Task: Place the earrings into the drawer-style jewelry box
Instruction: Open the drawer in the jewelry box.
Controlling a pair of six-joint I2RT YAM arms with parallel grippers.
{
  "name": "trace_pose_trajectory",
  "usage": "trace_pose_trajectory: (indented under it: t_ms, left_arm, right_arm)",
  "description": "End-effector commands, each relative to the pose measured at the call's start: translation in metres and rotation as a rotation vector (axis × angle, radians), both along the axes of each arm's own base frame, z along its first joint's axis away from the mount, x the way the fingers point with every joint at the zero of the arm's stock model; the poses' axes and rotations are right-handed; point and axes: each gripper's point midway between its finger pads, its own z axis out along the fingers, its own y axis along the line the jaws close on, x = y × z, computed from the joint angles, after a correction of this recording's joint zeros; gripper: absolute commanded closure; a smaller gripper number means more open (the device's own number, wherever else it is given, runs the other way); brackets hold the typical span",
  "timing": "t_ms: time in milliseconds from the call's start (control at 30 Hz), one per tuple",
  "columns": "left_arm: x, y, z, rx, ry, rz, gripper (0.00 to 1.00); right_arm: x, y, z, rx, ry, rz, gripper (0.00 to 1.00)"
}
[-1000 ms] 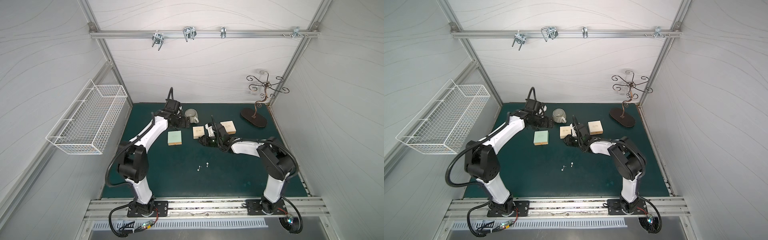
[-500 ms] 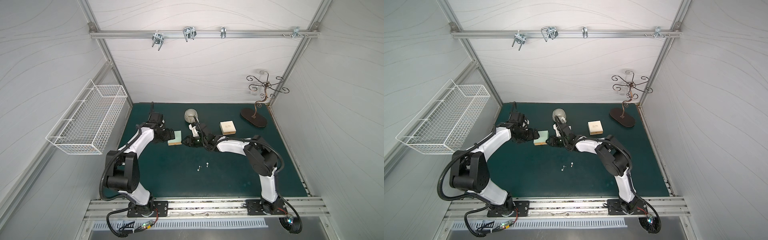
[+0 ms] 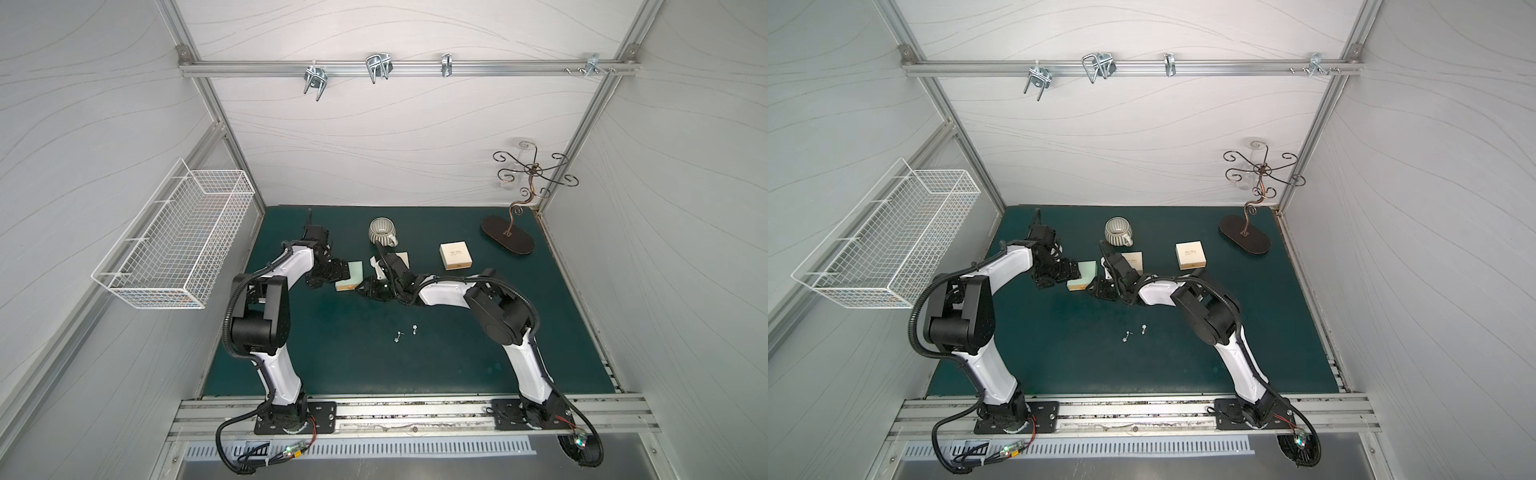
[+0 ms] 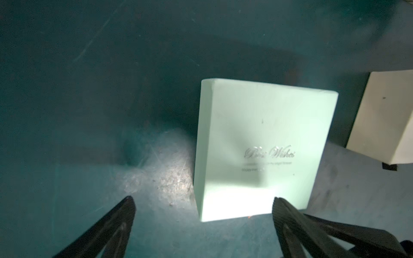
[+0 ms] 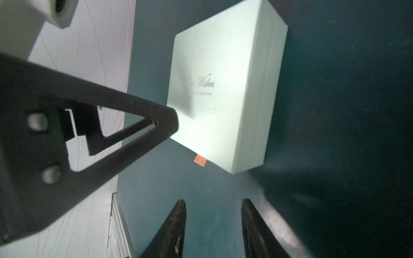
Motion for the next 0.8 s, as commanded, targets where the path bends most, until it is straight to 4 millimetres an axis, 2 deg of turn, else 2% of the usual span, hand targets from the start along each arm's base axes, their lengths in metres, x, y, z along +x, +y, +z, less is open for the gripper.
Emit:
trace_pose_trajectory:
  t_ms: [0, 400, 767]
  left_arm:
    - [0.015, 0.004, 0.007, 0.018, -0.026, -0.007, 0.01]
    - [0.020, 0.007, -0.008, 0.039, 0.011, -0.010, 0.01]
    - [0.020, 0.008, -0.014, 0.044, 0.028, -0.012, 0.01]
  right_arm:
    - [-0.001, 0.013, -0.002, 0.006, 0.014, -0.016, 0.57]
    - [0.003, 0.027, -0.016, 0.000, 0.039, -0.025, 0.57]
    - [0.010, 0.037, -0.021, 0.013, 0.054, -0.050, 0.61]
